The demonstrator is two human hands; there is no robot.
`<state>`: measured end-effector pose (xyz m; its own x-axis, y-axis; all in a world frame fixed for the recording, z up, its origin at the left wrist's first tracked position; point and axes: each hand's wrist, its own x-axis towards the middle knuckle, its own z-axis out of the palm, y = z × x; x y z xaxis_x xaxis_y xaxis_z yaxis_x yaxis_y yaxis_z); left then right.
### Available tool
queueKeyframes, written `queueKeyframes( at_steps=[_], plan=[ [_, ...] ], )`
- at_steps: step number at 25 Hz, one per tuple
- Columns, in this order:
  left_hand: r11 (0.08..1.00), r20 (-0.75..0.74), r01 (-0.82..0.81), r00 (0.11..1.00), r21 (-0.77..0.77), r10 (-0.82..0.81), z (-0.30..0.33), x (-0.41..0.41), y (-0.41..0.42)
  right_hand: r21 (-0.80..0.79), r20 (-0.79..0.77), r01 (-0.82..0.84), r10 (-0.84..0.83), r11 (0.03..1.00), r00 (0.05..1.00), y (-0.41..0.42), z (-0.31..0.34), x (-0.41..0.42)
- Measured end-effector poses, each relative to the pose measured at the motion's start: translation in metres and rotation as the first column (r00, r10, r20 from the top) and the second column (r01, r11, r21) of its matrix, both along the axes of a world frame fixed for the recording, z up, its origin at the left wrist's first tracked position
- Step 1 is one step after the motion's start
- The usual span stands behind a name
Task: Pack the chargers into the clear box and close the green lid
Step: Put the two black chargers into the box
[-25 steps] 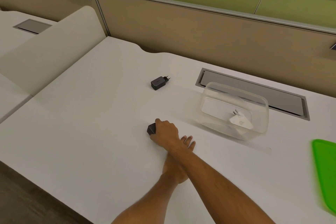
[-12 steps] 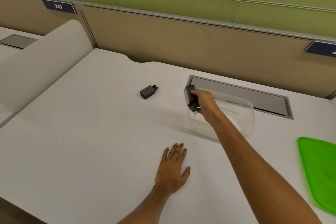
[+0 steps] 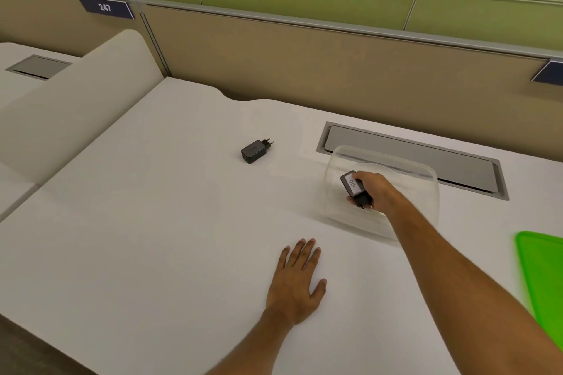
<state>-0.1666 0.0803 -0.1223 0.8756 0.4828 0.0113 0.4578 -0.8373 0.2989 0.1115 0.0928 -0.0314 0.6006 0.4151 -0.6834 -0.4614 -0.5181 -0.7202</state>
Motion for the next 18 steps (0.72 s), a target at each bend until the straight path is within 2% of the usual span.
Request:
queueKeyframes(
  at_steps=[5, 13, 15, 18],
  plan=[
    [1.000, 0.007, -0.002, 1.000, -0.001, 0.002, -0.002, 0.000, 0.001, -0.184, 0.169, -0.140, 0.172, 0.973, 0.971, 0.010, -0.018, -0.002],
    [1.000, -0.011, -0.001, 1.000, -0.004, 0.001, -0.004, 0.000, 0.001, -0.365, 0.285, -0.341, 0.453, 0.866, 0.845, 0.015, -0.019, -0.007],
    [1.000, -0.022, -0.001, 1.000, 0.000, 0.001, -0.004, 0.000, 0.001, -0.442, 0.339, -0.358, 0.523, 0.822, 0.782, 0.015, -0.013, -0.009],
    [1.000, -0.021, -0.001, 1.000, -0.005, 0.001, -0.002, 0.000, 0.001, -0.604, 0.474, -0.336, 0.665, 0.722, 0.577, 0.017, 0.004, -0.008]
  ],
)
